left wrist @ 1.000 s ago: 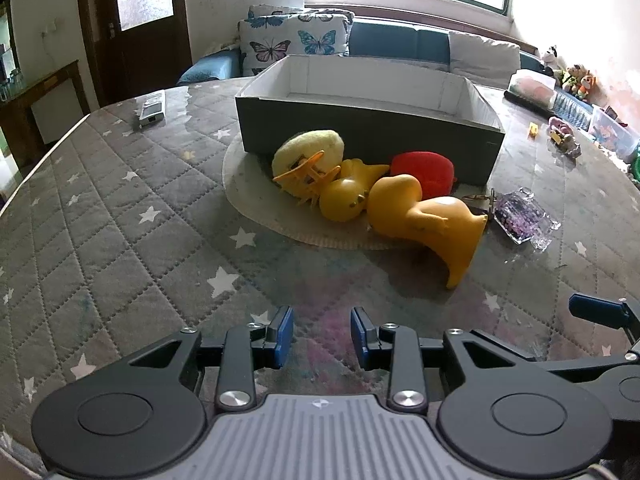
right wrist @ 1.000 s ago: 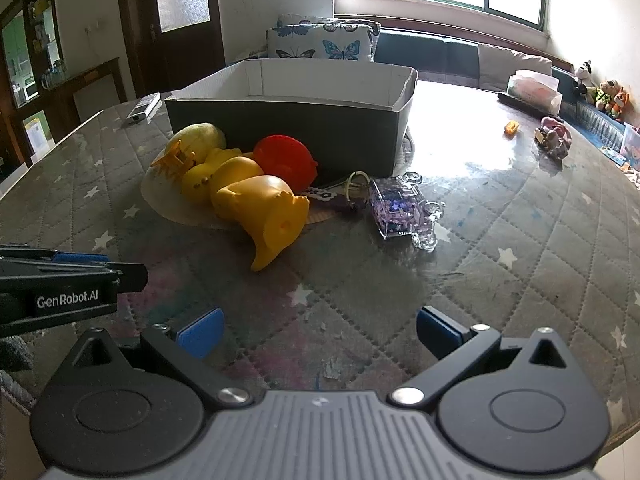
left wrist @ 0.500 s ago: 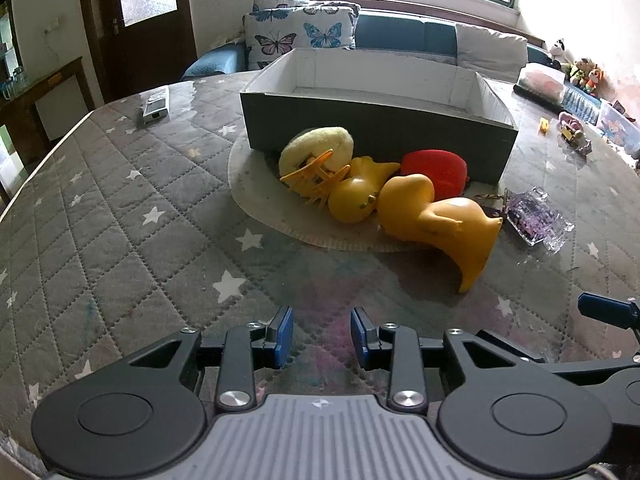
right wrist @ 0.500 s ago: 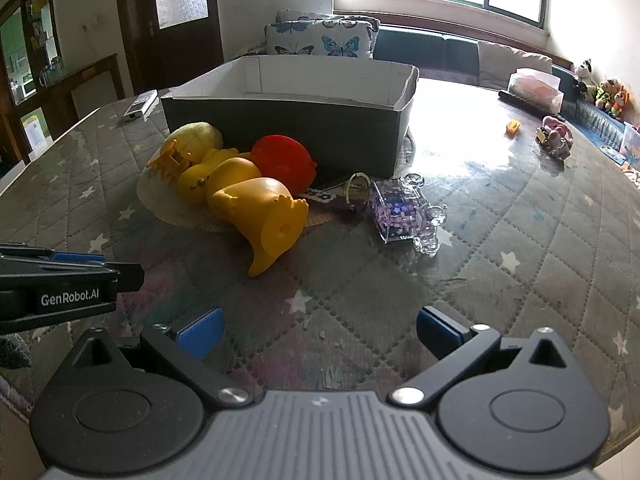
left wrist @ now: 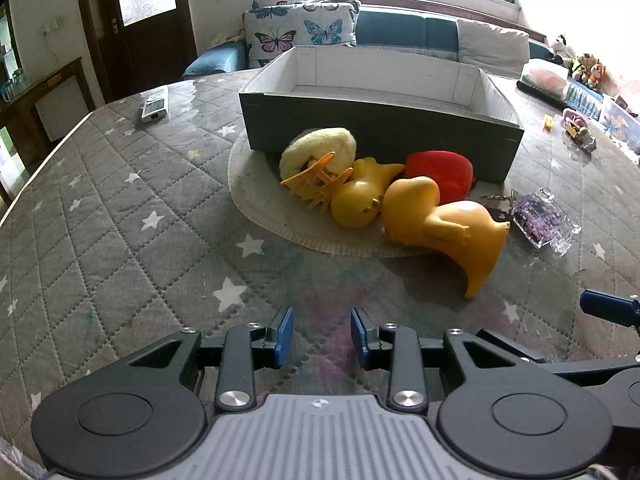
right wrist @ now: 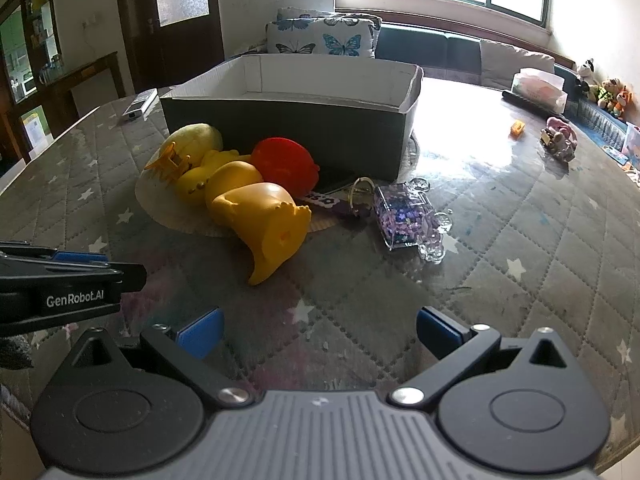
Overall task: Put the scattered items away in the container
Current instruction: 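Move both tools toward the yellow ducks on the mat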
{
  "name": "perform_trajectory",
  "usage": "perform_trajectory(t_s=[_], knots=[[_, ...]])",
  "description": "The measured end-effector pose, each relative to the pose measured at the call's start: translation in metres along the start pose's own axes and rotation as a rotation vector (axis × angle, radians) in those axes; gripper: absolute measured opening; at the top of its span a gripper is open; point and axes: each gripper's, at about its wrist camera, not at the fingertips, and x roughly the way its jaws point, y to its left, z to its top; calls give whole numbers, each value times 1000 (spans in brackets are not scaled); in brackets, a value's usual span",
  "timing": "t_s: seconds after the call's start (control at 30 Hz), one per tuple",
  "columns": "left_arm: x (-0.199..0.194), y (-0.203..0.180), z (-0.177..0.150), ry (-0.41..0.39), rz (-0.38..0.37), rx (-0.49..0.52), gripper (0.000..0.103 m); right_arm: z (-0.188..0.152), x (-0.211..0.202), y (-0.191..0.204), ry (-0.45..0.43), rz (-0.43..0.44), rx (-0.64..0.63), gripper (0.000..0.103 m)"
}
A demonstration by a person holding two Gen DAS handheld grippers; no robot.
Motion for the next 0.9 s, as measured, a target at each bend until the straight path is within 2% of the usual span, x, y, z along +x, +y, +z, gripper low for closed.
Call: perform_trajectory(t_s=[0.9], knots=[[9, -1, 16, 12, 17, 24, 35, 14, 8, -3, 13, 11, 10, 103]])
